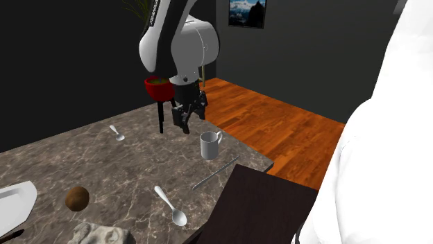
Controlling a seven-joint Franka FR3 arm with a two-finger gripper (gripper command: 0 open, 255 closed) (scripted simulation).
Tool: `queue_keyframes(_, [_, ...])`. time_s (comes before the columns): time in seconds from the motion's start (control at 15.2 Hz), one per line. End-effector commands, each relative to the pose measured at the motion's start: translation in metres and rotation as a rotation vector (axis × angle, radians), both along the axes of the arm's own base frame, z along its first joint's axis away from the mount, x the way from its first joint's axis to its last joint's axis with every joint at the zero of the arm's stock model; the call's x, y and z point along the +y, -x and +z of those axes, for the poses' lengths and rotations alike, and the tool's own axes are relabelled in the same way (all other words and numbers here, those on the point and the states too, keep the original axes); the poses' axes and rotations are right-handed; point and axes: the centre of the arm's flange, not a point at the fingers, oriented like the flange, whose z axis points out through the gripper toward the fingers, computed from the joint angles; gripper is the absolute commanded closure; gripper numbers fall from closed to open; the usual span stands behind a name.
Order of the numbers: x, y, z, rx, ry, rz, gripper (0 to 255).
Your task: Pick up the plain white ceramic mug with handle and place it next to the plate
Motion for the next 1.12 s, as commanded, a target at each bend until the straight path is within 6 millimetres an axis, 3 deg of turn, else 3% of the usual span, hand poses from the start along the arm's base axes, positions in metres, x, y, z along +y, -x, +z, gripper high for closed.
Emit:
queue_keyframes(0.0, [-0.016, -0.005, -0.022, 0.011, -0.006, -0.008, 0])
queue_keyframes(0.59, [-0.085, -0.023, -0.123, 0.062, -0.032, -0.047, 0])
queue_keyframes(1.06, [-0.086, -0.018, -0.155, 0.063, -0.033, -0.048, 0])
